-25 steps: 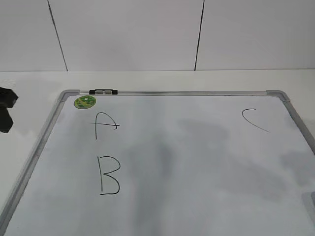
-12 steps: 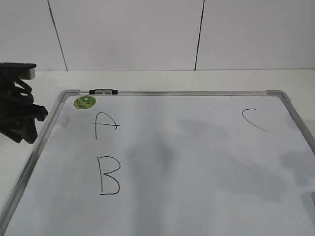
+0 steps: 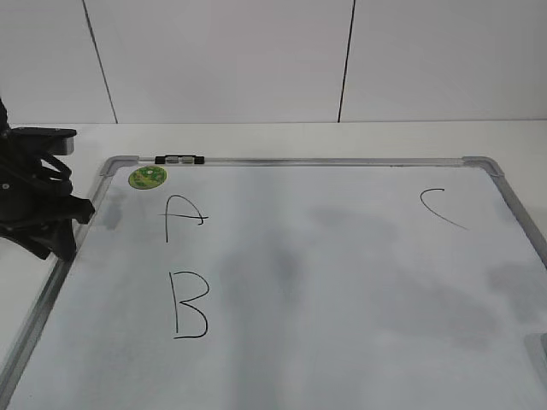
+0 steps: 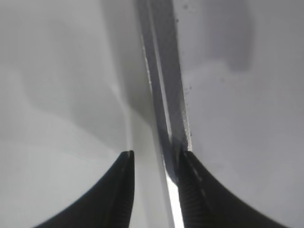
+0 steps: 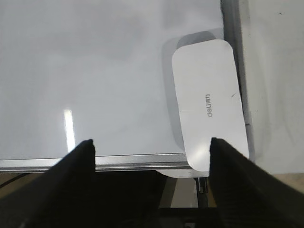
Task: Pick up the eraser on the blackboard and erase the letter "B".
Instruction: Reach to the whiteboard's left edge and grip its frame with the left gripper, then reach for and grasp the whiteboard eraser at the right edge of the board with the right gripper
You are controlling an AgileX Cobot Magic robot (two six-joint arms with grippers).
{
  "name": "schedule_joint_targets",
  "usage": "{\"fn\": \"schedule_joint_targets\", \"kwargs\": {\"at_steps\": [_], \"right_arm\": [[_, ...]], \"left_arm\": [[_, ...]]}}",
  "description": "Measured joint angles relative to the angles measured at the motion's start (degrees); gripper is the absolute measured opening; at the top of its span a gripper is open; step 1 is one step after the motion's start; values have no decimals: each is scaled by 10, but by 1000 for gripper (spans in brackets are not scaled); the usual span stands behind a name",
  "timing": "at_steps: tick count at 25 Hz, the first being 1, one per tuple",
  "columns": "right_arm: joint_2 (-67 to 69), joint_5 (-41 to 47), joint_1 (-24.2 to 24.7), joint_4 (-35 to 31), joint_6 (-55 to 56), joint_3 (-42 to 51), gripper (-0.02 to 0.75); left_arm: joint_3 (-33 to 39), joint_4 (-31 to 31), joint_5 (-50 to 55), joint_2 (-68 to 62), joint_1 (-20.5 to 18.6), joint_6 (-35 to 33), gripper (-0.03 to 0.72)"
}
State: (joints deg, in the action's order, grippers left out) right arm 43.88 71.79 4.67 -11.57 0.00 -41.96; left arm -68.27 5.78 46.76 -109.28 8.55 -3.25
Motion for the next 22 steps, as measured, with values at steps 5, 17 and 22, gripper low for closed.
{"fn": "schedule_joint_targets", "kwargs": {"at_steps": [5, 17, 22], "right_arm": [[0, 0, 0, 0, 0, 0, 571], [0, 0, 0, 0, 0, 0, 571], [4, 0, -17, 26, 0, 0, 571]], "left_arm": [[0, 0, -7, 0, 0, -1, 235], [-7, 18, 1, -12, 0, 4, 48], [-7, 21, 2, -12, 0, 16, 26]]}}
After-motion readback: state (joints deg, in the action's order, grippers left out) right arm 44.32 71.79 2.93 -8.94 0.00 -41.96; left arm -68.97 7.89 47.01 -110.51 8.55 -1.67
